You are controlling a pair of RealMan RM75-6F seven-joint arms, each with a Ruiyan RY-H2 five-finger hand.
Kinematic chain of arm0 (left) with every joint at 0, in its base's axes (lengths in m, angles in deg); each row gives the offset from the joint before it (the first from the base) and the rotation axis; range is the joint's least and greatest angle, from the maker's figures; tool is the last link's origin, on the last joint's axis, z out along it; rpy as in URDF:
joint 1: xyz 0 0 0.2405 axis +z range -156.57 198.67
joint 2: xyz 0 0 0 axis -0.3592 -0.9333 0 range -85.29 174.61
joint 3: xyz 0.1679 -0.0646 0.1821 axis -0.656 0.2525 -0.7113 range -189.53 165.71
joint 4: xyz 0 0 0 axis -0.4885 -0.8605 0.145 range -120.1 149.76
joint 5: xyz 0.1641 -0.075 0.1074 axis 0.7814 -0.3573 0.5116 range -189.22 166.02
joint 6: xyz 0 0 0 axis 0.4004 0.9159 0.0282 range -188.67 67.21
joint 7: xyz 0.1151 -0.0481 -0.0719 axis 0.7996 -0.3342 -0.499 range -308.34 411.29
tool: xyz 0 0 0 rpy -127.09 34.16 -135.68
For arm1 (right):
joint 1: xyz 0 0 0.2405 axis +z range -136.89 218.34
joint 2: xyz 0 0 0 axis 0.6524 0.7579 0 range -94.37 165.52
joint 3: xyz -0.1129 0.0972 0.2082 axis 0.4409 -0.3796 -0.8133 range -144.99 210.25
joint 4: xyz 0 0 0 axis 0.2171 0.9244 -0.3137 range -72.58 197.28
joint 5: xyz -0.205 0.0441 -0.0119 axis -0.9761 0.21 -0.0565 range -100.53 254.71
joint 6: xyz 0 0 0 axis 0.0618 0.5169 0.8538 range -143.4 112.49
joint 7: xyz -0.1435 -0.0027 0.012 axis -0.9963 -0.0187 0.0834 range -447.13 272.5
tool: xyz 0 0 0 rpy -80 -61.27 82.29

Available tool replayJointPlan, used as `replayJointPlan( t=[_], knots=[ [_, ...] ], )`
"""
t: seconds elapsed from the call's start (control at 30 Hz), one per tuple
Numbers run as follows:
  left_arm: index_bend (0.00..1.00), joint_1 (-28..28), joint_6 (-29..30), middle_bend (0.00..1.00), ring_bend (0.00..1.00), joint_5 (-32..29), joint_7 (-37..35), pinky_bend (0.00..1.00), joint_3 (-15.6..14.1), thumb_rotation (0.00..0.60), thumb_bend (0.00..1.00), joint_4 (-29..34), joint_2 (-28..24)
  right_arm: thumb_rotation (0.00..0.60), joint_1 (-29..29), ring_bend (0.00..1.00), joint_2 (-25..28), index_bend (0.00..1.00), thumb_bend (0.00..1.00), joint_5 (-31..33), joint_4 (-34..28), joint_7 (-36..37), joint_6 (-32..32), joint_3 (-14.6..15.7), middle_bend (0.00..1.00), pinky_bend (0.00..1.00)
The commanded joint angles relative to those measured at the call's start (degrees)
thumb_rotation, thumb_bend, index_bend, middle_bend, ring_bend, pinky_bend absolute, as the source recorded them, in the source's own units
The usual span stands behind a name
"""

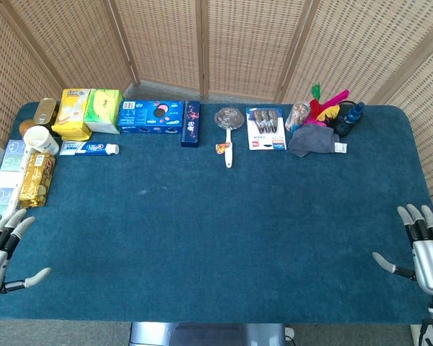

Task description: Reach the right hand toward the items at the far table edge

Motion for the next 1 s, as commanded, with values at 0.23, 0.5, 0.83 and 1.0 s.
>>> replayJointPlan(
  t=[0.23,0.5,0.83,1.0],
  knots=[
    [0.07,0.1,-0.1,0.0,0.0,-0.1,-0.1,0.0,-0.1,0.108,0.0,0.1,0.0,0.0,1.4,0.0,0.7,0.06,0.0,-0.3,-0.9,-1.0,-3.8,-1.0,0.0,0.04],
    [0.07,0.2,0.3,0.0,0.0,-0.6,-1.3,0.0,0.3,0.117,0.0,0.0,-0.5,0.0,10.8,0.18,4.1,0.12,0.0,-2.3,-8.4,-13.6,-13.2,-5.6,0.19,0.09],
    [0.07,-0.3,-1.1,0.0,0.0,-1.4,-1.8,0.0,0.6,0.118,0.0,0.1,-0.8,0.0,28.0,0.88,2.1,0.91,0.0,-6.3,-5.1,-25.5,-32.5,-9.5,0.89,0.93],
    [0.07,-0.5,-1.5,0.0,0.0,-1.4,-1.9,0.0,0.5,0.116,0.0,0.1,-0.8,0.0,33.4,0.94,0.6,1.0,0.0,-2.3,-5.0,-33.7,-41.4,-10.4,0.96,1.0]
  ],
)
